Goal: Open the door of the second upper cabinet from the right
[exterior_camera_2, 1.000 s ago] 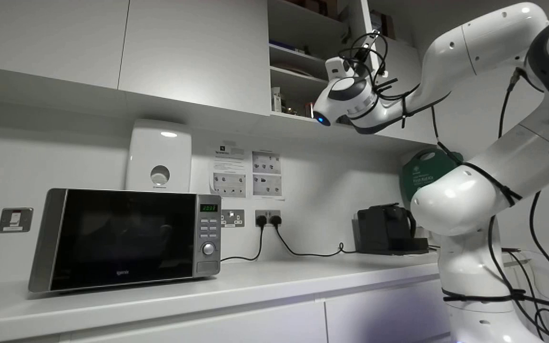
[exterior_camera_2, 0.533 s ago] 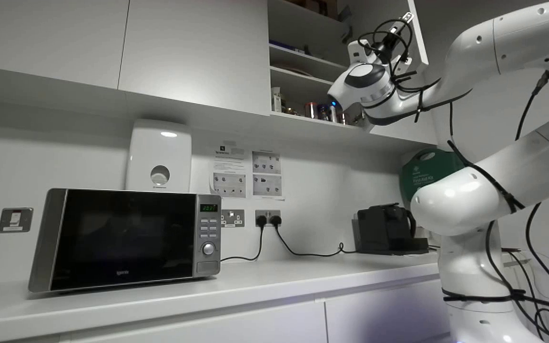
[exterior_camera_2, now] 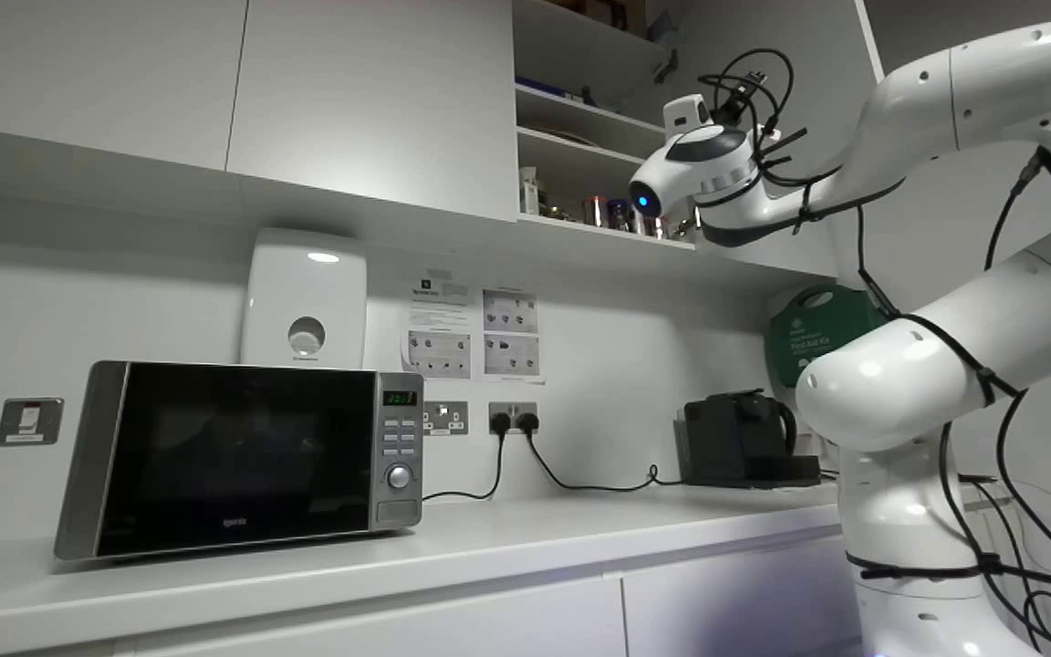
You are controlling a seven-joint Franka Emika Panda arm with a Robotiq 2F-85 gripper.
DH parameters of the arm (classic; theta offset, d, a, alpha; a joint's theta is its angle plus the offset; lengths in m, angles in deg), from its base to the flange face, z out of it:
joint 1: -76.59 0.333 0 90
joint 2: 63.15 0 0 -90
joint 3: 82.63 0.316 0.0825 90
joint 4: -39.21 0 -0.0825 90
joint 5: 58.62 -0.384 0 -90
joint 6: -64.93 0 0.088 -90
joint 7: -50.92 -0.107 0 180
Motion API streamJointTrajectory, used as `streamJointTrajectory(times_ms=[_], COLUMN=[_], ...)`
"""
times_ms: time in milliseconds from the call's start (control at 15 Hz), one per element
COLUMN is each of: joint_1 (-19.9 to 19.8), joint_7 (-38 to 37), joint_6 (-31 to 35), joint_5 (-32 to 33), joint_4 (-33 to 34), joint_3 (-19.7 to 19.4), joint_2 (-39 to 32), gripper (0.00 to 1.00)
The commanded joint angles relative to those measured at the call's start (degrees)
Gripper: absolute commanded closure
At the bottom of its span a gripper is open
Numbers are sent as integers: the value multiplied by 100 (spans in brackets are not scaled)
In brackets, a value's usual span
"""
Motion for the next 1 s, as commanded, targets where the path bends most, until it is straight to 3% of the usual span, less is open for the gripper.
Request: streamJointTrajectory(times_ms=[0, 467, 933], joint_1=[366, 409, 335], joint_7=[-620, -2819, -4590], joint_6=[511, 1838, 2316], joint_5=[-136, 194, -1259], joint_4=[404, 1001, 1739], joint_3=[-157, -666, -948], joint_2=[-795, -1752, -2736], gripper=[0, 0, 0])
